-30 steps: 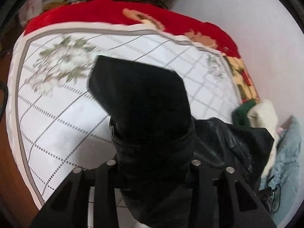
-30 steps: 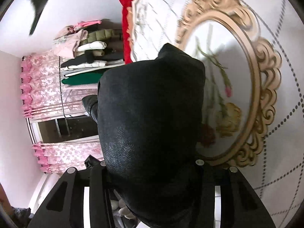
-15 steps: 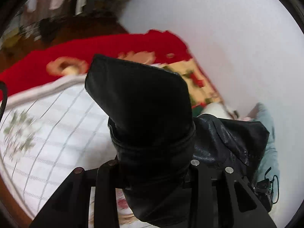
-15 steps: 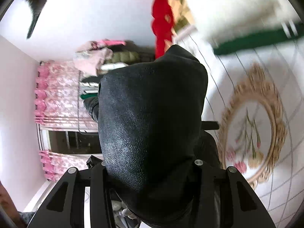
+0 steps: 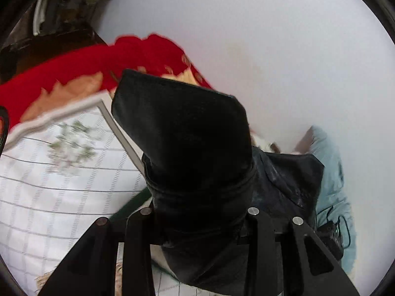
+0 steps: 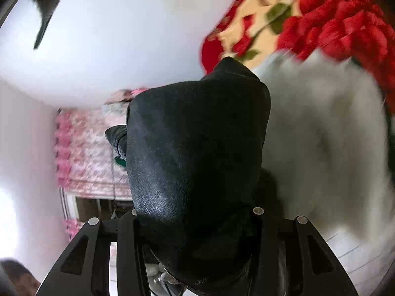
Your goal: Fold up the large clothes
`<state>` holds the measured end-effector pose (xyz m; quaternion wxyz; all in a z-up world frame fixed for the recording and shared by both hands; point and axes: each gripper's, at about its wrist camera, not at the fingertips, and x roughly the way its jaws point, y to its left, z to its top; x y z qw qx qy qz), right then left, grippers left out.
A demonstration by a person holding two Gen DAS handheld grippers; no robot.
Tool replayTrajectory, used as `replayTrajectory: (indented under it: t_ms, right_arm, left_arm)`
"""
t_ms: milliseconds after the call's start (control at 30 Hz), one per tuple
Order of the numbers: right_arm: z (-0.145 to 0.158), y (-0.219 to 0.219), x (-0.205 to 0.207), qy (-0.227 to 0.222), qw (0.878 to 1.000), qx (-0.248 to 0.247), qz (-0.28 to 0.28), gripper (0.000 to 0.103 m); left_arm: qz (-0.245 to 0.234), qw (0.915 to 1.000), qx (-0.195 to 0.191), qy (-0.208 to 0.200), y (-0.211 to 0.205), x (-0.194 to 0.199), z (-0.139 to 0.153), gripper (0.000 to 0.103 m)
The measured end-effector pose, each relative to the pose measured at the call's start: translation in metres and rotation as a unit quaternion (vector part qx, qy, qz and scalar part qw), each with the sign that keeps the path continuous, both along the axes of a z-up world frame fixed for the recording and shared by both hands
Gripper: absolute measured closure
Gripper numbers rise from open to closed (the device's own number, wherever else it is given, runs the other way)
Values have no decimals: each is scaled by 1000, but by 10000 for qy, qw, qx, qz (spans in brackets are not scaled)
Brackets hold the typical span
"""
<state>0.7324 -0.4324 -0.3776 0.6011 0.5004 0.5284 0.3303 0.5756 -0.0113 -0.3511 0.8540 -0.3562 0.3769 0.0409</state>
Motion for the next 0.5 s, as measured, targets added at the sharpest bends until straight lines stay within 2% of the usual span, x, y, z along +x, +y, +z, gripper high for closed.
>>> replayTrajectory:
  t_ms: [100, 167, 233, 333, 367, 400, 433, 467, 500]
  right_arm:
    - [-37, -24, 36, 429, 9988, -206, 86, 53]
    - [-68, -36, 50, 778, 9962, -382, 114, 46]
    - [-89, -38, 49, 945, 9941, -526, 120, 38]
    - [-92, -34, 42, 952, 9917, -856, 150, 30]
    - [-83, -32, 41, 912, 9887, -1175, 196, 24]
    - [-72, -29, 38, 785, 9833, -1623, 243, 22]
    - [-67, -26, 36, 680, 9794, -1886, 257, 19]
    - [-55, -23, 31, 512, 9701, -2361, 245, 12]
    - [-44, -20, 25, 387, 9570, -2868, 202, 7]
  left_arm:
    - [-79, 9987, 138, 489, -18, 22, -44, 71]
    - [-115, 9959, 246, 860, -23, 32, -72, 67]
    - [-227, 9945, 331, 971, -25, 31, -84, 61]
    - [-424, 9916, 727, 984, -37, 30, -75, 55]
    - [-477, 9896, 895, 1016, -39, 31, -73, 46]
    - [-530, 9877, 1043, 1039, -39, 33, -71, 41]
    - [-607, 9852, 1200, 1063, -43, 31, -67, 26]
    - [-688, 9831, 1300, 1092, -49, 30, -62, 8]
    - [-723, 9814, 1394, 1106, -51, 33, -62, 4]
